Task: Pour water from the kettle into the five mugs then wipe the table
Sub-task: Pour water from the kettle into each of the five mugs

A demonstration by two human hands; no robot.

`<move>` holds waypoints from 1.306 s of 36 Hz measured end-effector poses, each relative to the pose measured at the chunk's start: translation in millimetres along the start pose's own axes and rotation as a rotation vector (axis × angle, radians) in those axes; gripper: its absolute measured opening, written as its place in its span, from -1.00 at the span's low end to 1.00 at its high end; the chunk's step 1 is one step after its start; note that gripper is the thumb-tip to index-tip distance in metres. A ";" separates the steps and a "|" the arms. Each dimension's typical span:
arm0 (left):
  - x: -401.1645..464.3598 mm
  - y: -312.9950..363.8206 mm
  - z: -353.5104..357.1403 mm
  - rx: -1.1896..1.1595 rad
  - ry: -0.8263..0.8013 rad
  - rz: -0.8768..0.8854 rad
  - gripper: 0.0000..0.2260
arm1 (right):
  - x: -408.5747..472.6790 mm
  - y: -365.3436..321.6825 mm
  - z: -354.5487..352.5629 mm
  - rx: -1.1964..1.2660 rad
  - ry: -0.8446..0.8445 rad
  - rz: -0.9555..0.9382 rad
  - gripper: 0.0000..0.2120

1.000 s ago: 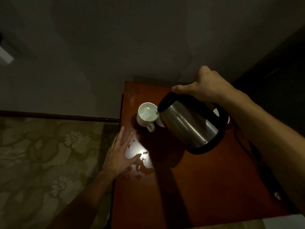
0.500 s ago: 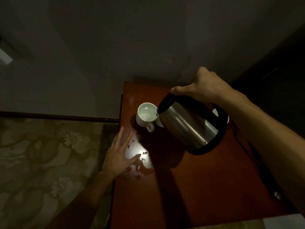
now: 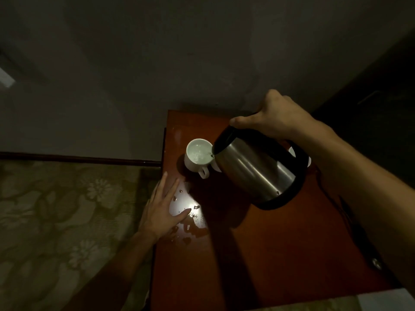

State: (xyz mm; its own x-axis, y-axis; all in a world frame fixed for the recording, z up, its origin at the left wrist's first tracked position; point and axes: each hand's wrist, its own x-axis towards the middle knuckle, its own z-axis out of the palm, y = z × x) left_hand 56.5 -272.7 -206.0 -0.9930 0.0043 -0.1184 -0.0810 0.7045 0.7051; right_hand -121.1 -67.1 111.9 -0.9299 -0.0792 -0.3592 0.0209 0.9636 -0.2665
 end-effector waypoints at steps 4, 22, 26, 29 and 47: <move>0.0 0.3 -0.2 -0.014 0.003 0.002 -0.09 | -4.4 -3.1 -0.2 0.003 0.003 0.013 -0.23; -0.3 1.1 -1.0 0.004 -0.005 -0.006 -0.08 | -8.2 -9.7 2.4 0.011 -0.002 0.024 -0.27; -0.6 1.5 -1.5 0.016 -0.011 -0.004 -0.08 | -10.0 -11.8 2.1 0.033 -0.005 0.033 -0.21; -0.5 0.6 -0.5 0.013 -0.003 0.003 -0.08 | -11.3 -13.2 0.3 0.043 -0.005 0.049 -0.18; -0.6 1.4 -1.6 0.007 -0.019 -0.010 -0.07 | 1.7 -5.8 6.6 -0.022 -0.007 -0.007 -0.24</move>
State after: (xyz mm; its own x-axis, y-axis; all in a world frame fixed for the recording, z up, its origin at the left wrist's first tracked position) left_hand 56.8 -272.9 -203.8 -0.9902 0.0105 -0.1390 -0.0905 0.7098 0.6986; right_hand -120.4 -74.5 106.9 -0.9274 -0.0881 -0.3636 0.0060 0.9683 -0.2499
